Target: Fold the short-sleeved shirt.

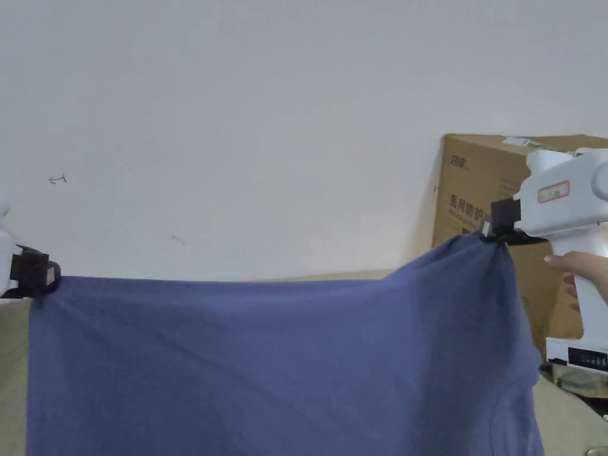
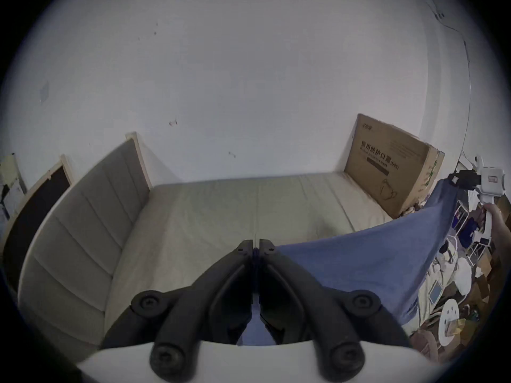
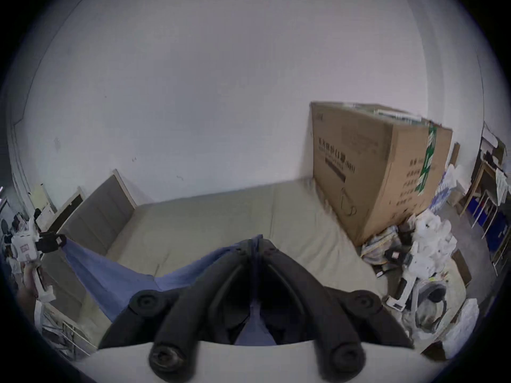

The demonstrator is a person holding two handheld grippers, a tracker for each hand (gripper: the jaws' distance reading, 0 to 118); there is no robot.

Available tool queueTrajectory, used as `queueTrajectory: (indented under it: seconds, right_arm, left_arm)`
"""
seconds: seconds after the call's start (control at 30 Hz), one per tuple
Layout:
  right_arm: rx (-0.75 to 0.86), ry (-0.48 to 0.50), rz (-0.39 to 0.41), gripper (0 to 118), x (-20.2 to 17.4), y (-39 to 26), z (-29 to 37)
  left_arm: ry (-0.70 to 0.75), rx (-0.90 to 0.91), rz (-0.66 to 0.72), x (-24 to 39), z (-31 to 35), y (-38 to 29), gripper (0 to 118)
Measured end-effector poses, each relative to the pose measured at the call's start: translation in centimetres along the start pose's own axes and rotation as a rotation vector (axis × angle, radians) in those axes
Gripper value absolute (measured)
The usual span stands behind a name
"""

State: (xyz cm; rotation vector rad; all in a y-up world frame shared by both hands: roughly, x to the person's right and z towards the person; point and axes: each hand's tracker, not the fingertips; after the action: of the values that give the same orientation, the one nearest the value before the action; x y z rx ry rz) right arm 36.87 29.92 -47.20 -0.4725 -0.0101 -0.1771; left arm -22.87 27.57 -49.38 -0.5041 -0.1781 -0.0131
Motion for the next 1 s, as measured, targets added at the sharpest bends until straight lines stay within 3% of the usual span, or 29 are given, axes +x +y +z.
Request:
queueTrajectory:
  seconds: [0.43, 0.73, 1.0]
  right_arm:
    - [0.159, -0.031, 0.027, 5, -3.7, 11.9, 0.9]
    - [0.247, -0.091, 0.066, 5, -5.4, 18.8, -4.0]
    - [0.264, -0.121, 0.096, 5, -6.6, 20.8, -9.3]
  left_arm:
    - [0.05, 0.144, 0.018, -0.7, 1.4, 8.9, 2]
    - [0.134, 0.245, -0.004, -0.5, -4.0, 15.2, 2]
    - [0.186, 0.258, 0.008, -1.2, -10.3, 17.0, 2]
